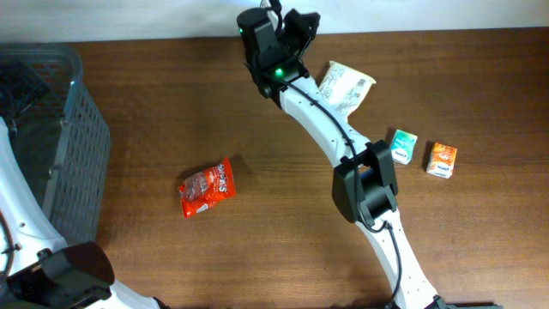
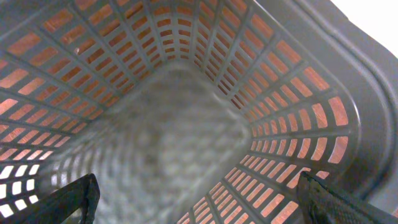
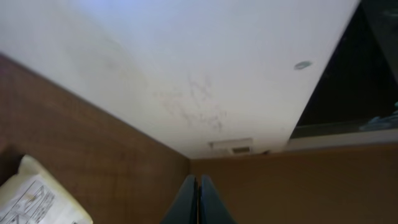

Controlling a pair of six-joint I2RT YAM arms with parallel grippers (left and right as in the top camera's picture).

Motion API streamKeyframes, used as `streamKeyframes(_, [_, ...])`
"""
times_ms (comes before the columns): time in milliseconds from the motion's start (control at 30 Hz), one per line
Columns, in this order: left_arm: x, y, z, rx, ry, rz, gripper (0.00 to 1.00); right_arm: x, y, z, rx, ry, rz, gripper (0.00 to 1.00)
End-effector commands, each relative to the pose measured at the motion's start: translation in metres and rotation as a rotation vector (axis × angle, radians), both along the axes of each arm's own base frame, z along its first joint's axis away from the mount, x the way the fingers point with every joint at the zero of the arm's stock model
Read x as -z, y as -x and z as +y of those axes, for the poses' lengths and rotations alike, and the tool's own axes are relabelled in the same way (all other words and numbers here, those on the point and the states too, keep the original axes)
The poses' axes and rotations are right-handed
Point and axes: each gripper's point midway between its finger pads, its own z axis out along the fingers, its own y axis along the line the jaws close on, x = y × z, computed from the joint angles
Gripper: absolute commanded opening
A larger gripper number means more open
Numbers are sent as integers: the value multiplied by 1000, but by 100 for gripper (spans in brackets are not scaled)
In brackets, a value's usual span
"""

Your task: Scan the item barcode

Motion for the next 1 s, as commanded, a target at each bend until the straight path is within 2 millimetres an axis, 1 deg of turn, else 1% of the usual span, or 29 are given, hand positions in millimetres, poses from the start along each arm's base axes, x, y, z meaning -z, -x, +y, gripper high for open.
streamKeyframes(0, [0,1,1,-12,0,-4,99,-13,14,-7,108,6,-68,4])
streamKeyframes(100, [0,1,1,-12,0,-4,99,-27,20,-5,114,-9,-96,4])
streamKeyframes(167, [0,1,1,-12,0,-4,99,-40,25,-1,104,-23,-115,5])
streamKeyframes(200, [0,1,1,-12,0,-4,99,-48,29,4,95,-32,-126,7])
streamKeyframes(267, [0,1,1,-12,0,-4,99,-54,36,17,49,-15,-85,14])
streamKeyframes(300, [0,1,1,-12,0,-4,99,-52,41,25,10,-5,-42,18])
streamKeyframes(333, [0,1,1,-12,0,-4,99,-47,45,33,-32,-3,5,31])
streamKeyframes(367, [0,1,1,-12,0,-4,99,-39,53,46,-101,-32,71,46])
streamKeyframes(400, [0,1,1,-12,0,-4,99,-31,61,55,-159,-86,125,51])
streamKeyframes(433, [0,1,1,-12,0,-4,99,-25,68,61,-199,-150,165,54])
streamKeyframes(467, [0,1,1,-12,0,-4,99,-21,79,66,-235,-250,206,56])
streamKeyframes(500, [0,1,1,-12,0,-4,99,-21,89,68,-245,-348,228,56])
streamKeyframes(567, [0,1,1,-12,0,-4,99,-27,105,61,-222,-505,243,59])
streamKeyframes(600, [0,1,1,-12,0,-4,99,-30,118,54,-200,-614,271,62])
streamKeyframes(633, [0,1,1,-12,0,-4,99,-29,129,48,-173,-724,307,66])
streamKeyframes(700, [0,1,1,-12,0,-4,99,-26,145,37,-103,-937,370,68])
streamKeyframes(767, [0,1,1,-12,0,-4,99,-12,162,22,71,-1264,468,68])
streamKeyframes(833, [0,1,1,-12,0,-4,99,2,173,8,215,-1450,569,66])
streamKeyframes(867, [0,1,1,-12,0,-4,99,13,175,-3,283,-1509,612,68])
streamKeyframes(933, [0,1,1,-12,0,-4,99,32,172,-25,366,-1535,627,70])
streamKeyframes(967, [0,1,1,-12,0,-4,99,46,168,-38,406,-1551,625,70])
